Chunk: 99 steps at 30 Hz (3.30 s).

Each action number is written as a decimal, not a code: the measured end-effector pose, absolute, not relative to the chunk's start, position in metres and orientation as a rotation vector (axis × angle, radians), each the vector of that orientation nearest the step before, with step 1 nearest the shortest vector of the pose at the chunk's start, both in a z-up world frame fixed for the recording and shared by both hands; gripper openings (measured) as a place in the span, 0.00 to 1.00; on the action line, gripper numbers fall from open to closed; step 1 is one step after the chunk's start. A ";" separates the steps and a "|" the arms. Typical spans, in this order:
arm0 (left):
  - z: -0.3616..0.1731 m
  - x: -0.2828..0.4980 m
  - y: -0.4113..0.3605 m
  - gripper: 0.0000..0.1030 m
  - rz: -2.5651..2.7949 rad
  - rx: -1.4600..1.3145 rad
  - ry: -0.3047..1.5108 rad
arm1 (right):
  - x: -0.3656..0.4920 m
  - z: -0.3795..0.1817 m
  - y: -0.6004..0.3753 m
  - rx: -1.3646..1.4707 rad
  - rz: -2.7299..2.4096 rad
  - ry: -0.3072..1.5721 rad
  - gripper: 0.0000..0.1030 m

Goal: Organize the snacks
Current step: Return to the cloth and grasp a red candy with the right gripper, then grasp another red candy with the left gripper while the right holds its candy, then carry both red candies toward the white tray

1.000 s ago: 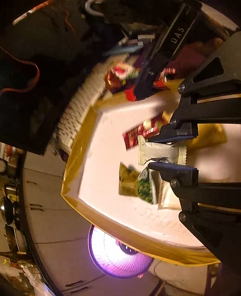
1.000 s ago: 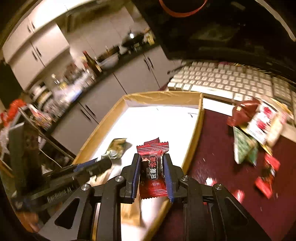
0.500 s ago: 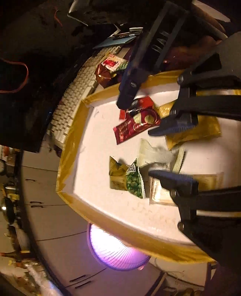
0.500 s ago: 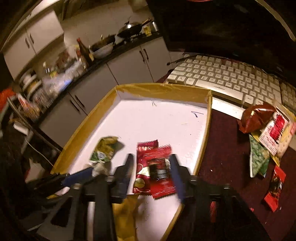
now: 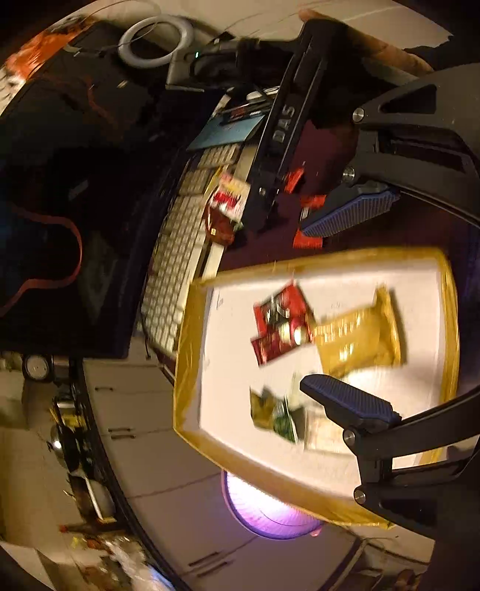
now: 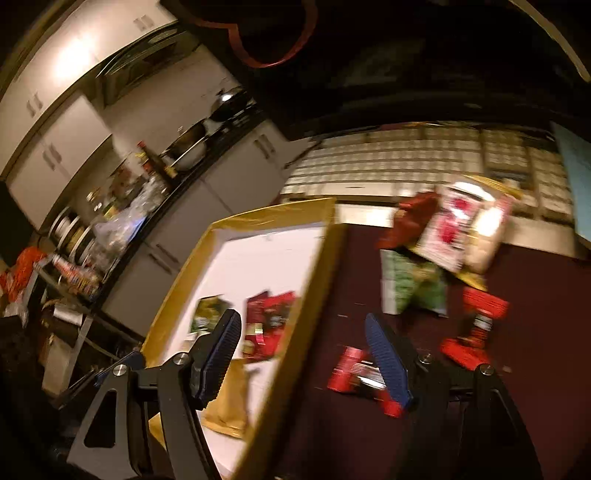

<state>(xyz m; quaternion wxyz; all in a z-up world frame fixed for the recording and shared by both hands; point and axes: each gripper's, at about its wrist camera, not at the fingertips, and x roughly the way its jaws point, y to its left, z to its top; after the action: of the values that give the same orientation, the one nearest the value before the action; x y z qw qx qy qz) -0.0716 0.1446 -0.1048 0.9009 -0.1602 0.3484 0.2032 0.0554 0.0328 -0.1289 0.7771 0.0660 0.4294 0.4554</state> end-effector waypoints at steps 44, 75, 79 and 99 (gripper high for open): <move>-0.138 -0.010 0.096 0.74 0.161 -0.355 0.876 | 0.085 -0.182 -0.004 -0.024 0.596 0.997 0.24; -0.178 0.082 0.074 0.23 -0.119 0.217 1.189 | 0.058 -0.194 -0.099 0.258 0.778 0.892 0.24; -0.172 0.070 0.080 0.21 -0.055 0.104 1.140 | 0.056 -0.193 -0.097 0.242 0.771 0.880 0.24; -0.139 -0.097 0.219 0.17 0.444 -0.514 0.703 | 0.010 -0.151 -0.014 0.128 1.083 0.857 0.24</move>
<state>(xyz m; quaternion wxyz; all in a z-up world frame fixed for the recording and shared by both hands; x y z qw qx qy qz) -0.0970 0.2192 -0.1388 0.8829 -0.2470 0.3379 0.2131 0.0105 -0.0142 -0.1513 0.7690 0.0591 0.3949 0.4992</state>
